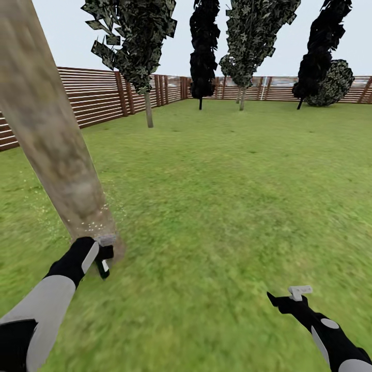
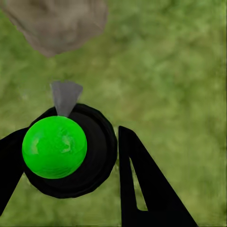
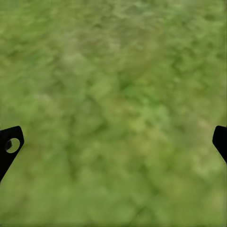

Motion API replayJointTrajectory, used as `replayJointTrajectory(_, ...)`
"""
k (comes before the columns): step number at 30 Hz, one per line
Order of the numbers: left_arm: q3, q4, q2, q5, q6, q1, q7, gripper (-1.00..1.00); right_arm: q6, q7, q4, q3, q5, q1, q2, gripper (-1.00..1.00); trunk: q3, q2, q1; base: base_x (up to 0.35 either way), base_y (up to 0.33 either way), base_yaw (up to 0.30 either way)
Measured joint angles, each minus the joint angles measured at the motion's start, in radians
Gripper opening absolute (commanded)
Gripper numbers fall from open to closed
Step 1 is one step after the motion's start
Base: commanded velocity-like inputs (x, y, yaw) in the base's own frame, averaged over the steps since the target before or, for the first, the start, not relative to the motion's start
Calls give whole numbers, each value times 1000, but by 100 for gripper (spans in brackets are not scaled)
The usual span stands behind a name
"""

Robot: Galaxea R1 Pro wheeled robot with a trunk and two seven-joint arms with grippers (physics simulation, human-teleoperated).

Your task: In the garden, pick up the pesticide atomizer on the floor and spray pesticide onto both trees until each tree trunk is fully covered.

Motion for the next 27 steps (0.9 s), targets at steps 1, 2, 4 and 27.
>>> replayJointTrajectory(1,-1,0,-8,-1,28,-26,0,-100,0,0,-1,0,0,0,0,100,0,0,0,0,0,0)
replayJointTrajectory(2,-1,0,-14,-5,49,-62,0,-100,0,0,-1,0,-1,0,-1,100,0,0,0,0,0,0)
replayJointTrajectory(4,-1,0,-16,-10,73,-118,0,-100,0,0,-3,0,-1,0,-1,100,0,0,0,0,0,0)
replayJointTrajectory(27,64,-209,98,2,278,-193,154,-100,0,0,-3,0,-1,0,-1,100,0,0,0,-63,0,0)
